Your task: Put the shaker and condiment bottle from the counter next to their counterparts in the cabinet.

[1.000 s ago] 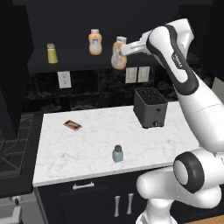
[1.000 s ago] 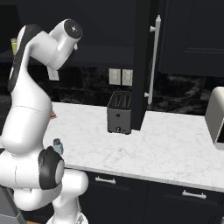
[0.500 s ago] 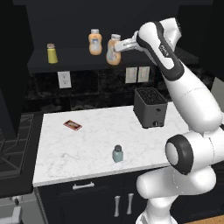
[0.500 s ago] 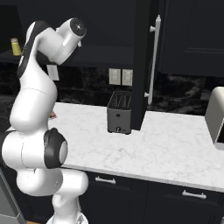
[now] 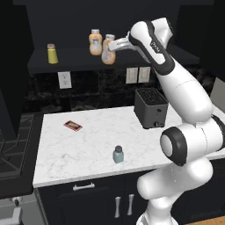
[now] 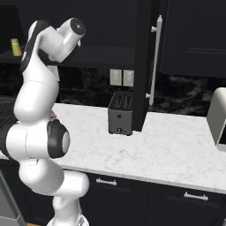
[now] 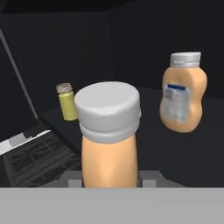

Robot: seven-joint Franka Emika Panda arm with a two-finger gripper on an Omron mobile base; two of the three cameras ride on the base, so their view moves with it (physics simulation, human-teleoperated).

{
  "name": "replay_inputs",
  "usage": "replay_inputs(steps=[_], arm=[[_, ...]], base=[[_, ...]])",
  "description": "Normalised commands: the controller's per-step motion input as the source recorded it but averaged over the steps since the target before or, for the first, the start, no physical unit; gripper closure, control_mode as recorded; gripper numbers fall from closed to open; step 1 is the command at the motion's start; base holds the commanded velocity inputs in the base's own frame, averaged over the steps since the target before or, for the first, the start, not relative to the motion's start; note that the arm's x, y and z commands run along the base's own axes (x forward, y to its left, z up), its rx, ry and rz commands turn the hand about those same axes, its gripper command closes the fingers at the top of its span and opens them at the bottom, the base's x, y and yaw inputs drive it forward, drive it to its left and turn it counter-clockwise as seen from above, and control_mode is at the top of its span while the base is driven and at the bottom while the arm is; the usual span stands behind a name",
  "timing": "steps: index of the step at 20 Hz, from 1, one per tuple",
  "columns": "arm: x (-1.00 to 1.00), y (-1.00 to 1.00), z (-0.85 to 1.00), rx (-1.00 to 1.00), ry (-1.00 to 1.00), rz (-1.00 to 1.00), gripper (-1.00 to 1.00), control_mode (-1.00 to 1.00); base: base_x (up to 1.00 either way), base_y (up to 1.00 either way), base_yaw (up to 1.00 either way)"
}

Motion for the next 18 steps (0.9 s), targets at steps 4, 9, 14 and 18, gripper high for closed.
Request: replay_inputs(steps=[4,9,14,18], arm=[[0.41,0.08,-0.15,0.00,0.00,0.00,1.00,-1.00],[0.43,0.03,-0.03,0.00,0.00,0.00,1.00,-1.00],[0.36,0.07,0.00,0.00,0.00,0.00,1.00,-1.00],[0.22,0.08,0.00,0.00,0.00,0.00,1.00,-1.00]], base=[[0.00,0.00,0.00],[0.00,0.00,0.00],[0.00,0.00,0.00],[0.00,0.00,0.00]])
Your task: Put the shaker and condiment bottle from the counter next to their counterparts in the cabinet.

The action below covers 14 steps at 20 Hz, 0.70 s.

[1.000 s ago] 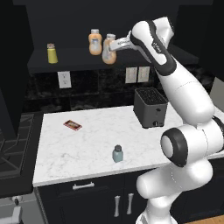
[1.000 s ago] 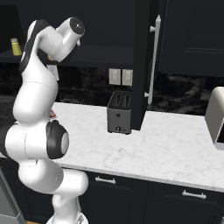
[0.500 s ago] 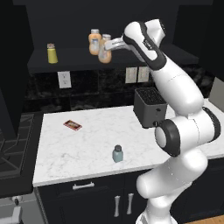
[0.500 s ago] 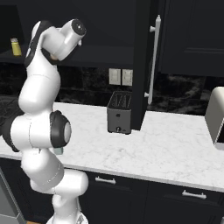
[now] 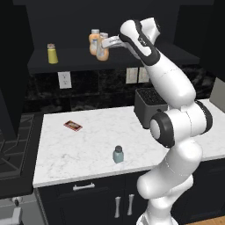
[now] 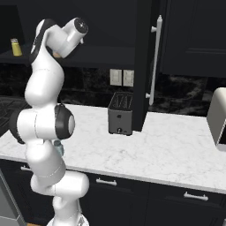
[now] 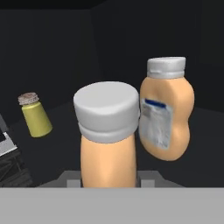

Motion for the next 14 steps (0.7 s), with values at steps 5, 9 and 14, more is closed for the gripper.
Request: replay_inputs(steps=[5,9,14], arm=[[0.08,0.02,0.00,-0.03,-0.03,0.00,1.00,-1.00],[0.00,0.02,-0.02,-0.06,-0.09,0.00,1.00,-1.00],[0.06,0.03,-0.01,-0.01,-0.01,0.00,1.00,-1.00]], base=[[0.00,0.00,0.00],[0.00,0.00,0.00],[0.00,0.00,0.00]])
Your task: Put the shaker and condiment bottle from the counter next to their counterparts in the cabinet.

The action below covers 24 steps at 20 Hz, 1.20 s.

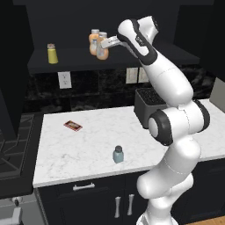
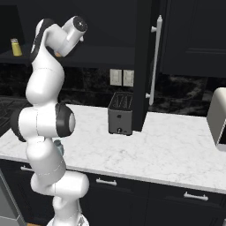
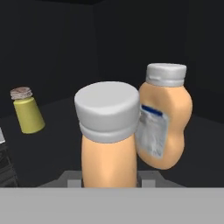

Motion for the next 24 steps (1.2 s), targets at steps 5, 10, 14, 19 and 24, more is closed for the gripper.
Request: replay_inputs(steps=[5,10,14,19,24], arm=[[0.05,0.00,0.00,0.00,0.00,0.00,1.00,-1.00],[0.13,0.00,0.00,0.00,0.00,0.00,1.00,-1.00],[0.17,0.01,0.00,0.00,0.00,0.00,1.00,-1.00],[0.08,0.02,-0.01,0.00,0.00,0.00,1.00,-1.00],[0.00,0.00,0.00,0.00,0.00,0.00,1.00,-1.00]], base=[[0.00,0.00,0.00],[0.00,0.00,0.00],[0.00,0.00,0.00],[0.00,0.00,0.00],[0.00,0.00,0.00]])
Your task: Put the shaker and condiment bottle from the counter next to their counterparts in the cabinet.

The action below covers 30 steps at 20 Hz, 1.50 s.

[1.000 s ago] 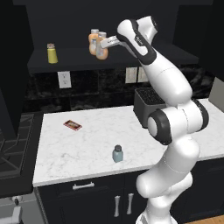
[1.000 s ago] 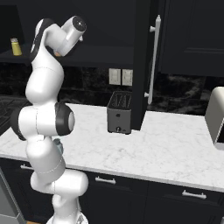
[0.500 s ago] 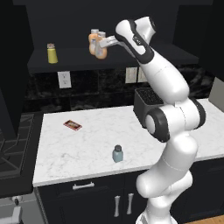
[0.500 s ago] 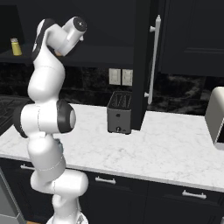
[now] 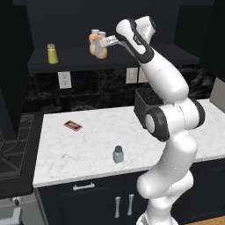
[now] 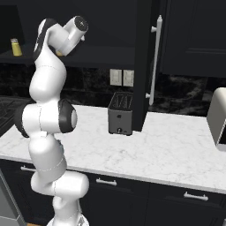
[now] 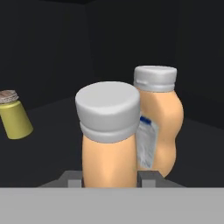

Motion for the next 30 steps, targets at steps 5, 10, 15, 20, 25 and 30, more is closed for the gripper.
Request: replay_inputs(steps=[5,10,15,20,25,30], arm=[[0.00,0.00,0.00,0.00,0.00,0.00,1.00,-1.00],[0.00,0.00,0.00,0.00,0.00,0.00,-1.00,-1.00],[0.00,0.00,0.00,0.00,0.00,0.00,-1.00,-1.00],[0.00,0.00,0.00,0.00,0.00,0.00,-1.00,-1.00],[0.00,0.00,0.00,0.00,0.00,0.00,-1.00,-1.00],[-0.05,0.00,0.00,0.00,0.00,0.00,-1.00,-1.00]], base=[[0.00,0.00,0.00],[0.00,0.00,0.00],[0.00,0.00,0.00],[0.00,0.00,0.00],[0.00,0.00,0.00],[0.00,0.00,0.00]])
